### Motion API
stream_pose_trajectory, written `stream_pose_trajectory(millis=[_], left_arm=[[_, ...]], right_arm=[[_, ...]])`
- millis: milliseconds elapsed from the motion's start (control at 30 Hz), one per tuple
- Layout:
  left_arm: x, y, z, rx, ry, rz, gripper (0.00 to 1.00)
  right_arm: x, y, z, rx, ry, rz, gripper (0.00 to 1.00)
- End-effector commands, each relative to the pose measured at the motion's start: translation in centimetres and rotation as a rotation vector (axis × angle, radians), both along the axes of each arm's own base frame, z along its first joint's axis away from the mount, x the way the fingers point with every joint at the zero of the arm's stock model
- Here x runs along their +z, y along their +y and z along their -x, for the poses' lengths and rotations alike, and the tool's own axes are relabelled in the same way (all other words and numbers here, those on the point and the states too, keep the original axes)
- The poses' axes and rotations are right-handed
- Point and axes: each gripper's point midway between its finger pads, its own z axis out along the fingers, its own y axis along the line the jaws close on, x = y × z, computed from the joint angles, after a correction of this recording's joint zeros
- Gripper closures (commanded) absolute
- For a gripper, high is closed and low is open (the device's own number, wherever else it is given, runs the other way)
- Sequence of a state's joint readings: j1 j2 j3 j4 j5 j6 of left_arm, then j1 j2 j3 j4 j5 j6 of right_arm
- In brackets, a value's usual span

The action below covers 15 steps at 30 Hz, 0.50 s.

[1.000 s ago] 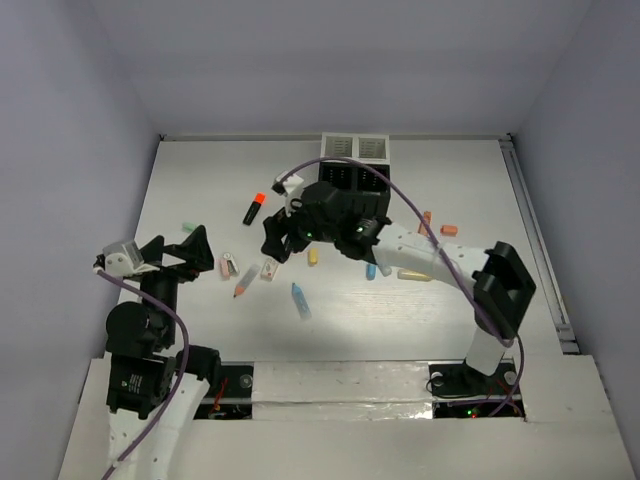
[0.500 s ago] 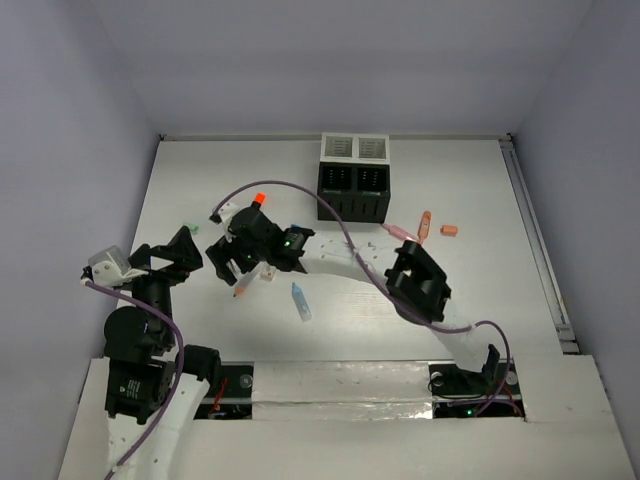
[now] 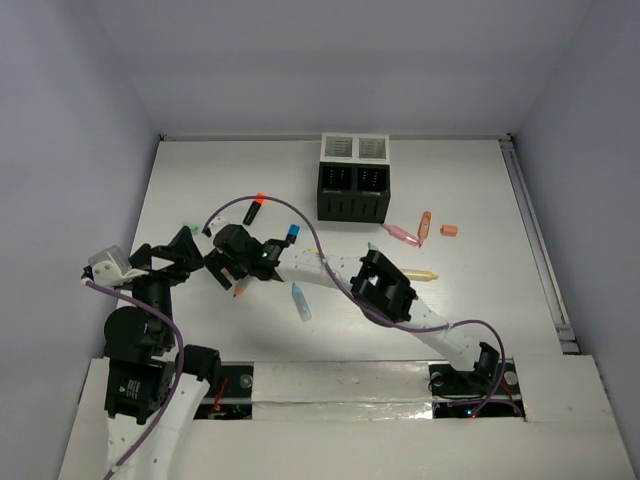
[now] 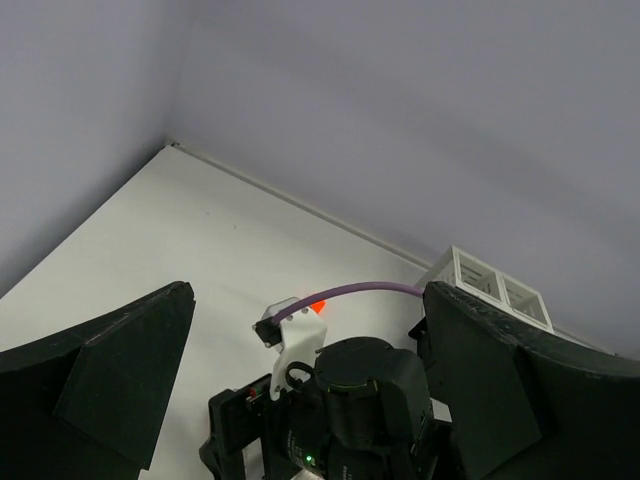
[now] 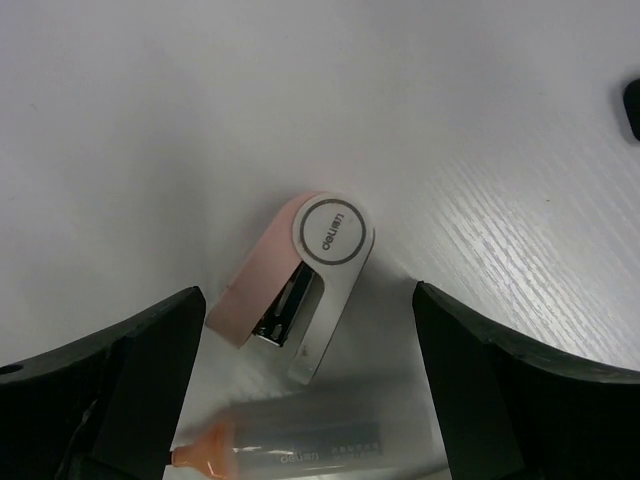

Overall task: Sort the stationery into containers
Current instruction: Pick up the stapler from the center of the board.

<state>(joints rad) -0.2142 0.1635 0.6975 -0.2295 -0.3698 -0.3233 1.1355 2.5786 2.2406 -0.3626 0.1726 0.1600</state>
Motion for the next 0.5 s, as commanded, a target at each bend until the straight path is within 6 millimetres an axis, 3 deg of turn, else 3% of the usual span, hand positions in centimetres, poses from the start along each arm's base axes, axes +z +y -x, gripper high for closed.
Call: stream_pose_trajectory(millis=[0, 100, 133, 200, 233, 267, 400, 467], left_arm=[[2.1, -0.2, 0.6, -0.017, -0.069, 0.012, 0.01], [2.1, -0.3, 0.6, -0.023, -0.069, 0.011, 0.01], [2.1, -0.4, 0.6, -0.028, -0.070, 0.012, 0.01], [2.1, -0.4, 0.6, -0.031, -0.069, 0.010, 0.01], [2.0, -0.5, 0.5, -0.032, -0.066, 0.009, 0.01], [2.1, -0.5, 0.5, -0.032, -0.068, 0.009, 0.01], [2.0, -0.6, 0.4, -0.037, -0.063, 0.006, 0.01], [1.9, -0.6, 0.3, -0.039, -0.058, 0.001, 0.01]], right_arm=[[-0.3, -0.1, -1.0, -0.053, -0.081, 0.033, 0.10], [-0.7, -0.3, -1.3, -0.087, -0.122, 0.050, 0.31], [-0.3, 0.0, -1.6, -0.094, -0.137, 0.026, 0.45], [-0.2, 0.2, -1.5, -0.085, -0.138, 0.006, 0.53], [0.3, 0.7, -1.6, -0.086, -0.145, -0.023, 0.63], [0.6, 1.0, -1.6, -0.081, -0.146, -0.038, 0.67], [3.9, 2.7, -2.1, -0.075, -0.182, -0.151, 0.84], [7.3, 3.2, -2.8, -0.099, -0.228, -0.228, 0.91]])
